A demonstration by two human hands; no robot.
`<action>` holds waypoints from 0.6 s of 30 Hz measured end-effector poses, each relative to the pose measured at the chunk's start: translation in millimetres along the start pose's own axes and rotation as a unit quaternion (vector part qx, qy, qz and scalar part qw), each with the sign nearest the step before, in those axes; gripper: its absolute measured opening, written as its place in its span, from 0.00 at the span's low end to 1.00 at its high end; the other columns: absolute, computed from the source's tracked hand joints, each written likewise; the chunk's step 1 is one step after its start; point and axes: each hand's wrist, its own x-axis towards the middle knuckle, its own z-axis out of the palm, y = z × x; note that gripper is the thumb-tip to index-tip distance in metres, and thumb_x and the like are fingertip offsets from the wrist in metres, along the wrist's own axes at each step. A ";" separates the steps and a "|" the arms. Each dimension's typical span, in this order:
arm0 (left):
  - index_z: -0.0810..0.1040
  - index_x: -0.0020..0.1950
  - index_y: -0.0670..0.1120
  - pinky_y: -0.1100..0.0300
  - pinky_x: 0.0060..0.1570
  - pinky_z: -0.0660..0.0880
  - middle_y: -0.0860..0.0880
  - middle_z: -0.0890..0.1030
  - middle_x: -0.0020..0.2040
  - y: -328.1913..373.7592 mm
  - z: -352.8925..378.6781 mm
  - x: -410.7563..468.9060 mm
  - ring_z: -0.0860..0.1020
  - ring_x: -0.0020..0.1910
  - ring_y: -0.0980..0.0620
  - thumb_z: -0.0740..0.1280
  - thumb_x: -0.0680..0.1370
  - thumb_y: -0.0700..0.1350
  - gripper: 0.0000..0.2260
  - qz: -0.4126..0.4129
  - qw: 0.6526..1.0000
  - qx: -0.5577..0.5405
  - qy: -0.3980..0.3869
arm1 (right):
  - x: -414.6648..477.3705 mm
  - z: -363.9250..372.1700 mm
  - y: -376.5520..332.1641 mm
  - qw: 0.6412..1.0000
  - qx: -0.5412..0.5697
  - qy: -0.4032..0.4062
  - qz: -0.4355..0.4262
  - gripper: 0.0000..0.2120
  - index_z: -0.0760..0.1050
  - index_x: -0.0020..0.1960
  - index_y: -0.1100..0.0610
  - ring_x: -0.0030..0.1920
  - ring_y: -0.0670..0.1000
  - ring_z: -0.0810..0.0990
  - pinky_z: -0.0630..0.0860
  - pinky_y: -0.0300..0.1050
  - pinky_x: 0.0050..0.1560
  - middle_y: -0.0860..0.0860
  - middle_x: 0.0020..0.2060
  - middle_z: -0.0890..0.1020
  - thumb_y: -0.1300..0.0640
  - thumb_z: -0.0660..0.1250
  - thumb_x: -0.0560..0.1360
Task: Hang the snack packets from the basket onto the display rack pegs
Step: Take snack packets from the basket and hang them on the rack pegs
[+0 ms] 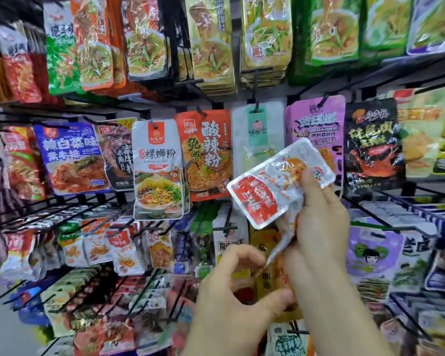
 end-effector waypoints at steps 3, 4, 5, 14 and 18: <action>0.81 0.46 0.59 0.68 0.42 0.75 0.57 0.84 0.41 -5.0 1.5 1.9 0.82 0.41 0.59 0.76 0.69 0.39 0.15 0.064 0.991 0.089 0.083 | -2.0 -0.3 6.5 1.000 0.004 0.023 0.011 0.10 0.79 0.40 0.56 0.29 0.48 0.76 0.74 0.40 0.30 0.51 0.30 0.79 0.56 0.66 0.79; 0.81 0.46 0.59 0.70 0.39 0.75 0.57 0.84 0.39 -3.2 -1.8 4.5 0.82 0.38 0.60 0.75 0.71 0.38 0.15 0.059 0.988 0.088 0.108 | -1.7 -1.4 6.8 0.999 0.007 0.031 0.007 0.10 0.79 0.40 0.57 0.30 0.49 0.78 0.77 0.43 0.33 0.51 0.31 0.80 0.56 0.67 0.79; 0.82 0.45 0.59 0.69 0.35 0.75 0.56 0.84 0.37 0.9 -5.2 6.0 0.82 0.34 0.59 0.74 0.71 0.38 0.15 0.036 0.990 0.060 0.121 | -0.8 -3.3 4.9 0.999 0.013 0.037 -0.006 0.09 0.79 0.41 0.57 0.32 0.49 0.80 0.79 0.45 0.36 0.51 0.32 0.82 0.56 0.67 0.78; 0.79 0.47 0.42 0.64 0.28 0.78 0.44 0.85 0.40 11.6 -14.5 13.7 0.84 0.37 0.48 0.72 0.63 0.42 0.14 -0.091 0.959 -0.217 0.157 | -12.6 -22.9 -14.8 0.997 0.016 -0.075 -0.018 0.04 0.76 0.49 0.57 0.39 0.50 0.85 0.79 0.39 0.40 0.51 0.34 0.84 0.60 0.67 0.74; 0.72 0.50 0.43 0.60 0.31 0.79 0.45 0.84 0.43 13.2 -3.2 15.6 0.84 0.38 0.48 0.78 0.65 0.37 0.19 -0.074 0.961 -0.208 0.166 | -33.3 -27.6 8.7 0.988 0.014 -0.137 0.065 0.12 0.78 0.55 0.58 0.48 0.52 0.84 0.81 0.47 0.47 0.53 0.49 0.85 0.60 0.67 0.71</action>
